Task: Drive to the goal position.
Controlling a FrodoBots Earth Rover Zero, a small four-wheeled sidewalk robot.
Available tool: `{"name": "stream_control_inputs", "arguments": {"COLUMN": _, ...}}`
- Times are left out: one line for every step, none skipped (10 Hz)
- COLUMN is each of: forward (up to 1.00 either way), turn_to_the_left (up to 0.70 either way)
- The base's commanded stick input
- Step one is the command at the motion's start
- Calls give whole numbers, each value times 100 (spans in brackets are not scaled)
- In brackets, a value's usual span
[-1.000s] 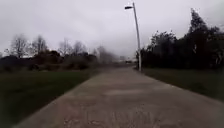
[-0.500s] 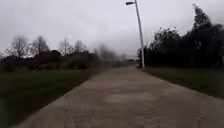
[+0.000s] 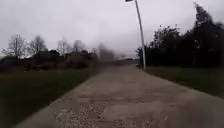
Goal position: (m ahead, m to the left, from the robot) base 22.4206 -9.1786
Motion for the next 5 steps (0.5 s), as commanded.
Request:
{"name": "stream_control_inputs", "arguments": {"forward": 85, "turn_to_the_left": 0}}
{"name": "stream_control_inputs", "arguments": {"forward": 85, "turn_to_the_left": 0}}
{"name": "stream_control_inputs", "arguments": {"forward": 85, "turn_to_the_left": 0}}
{"name": "stream_control_inputs", "arguments": {"forward": 85, "turn_to_the_left": 0}}
{"name": "stream_control_inputs", "arguments": {"forward": 85, "turn_to_the_left": 0}}
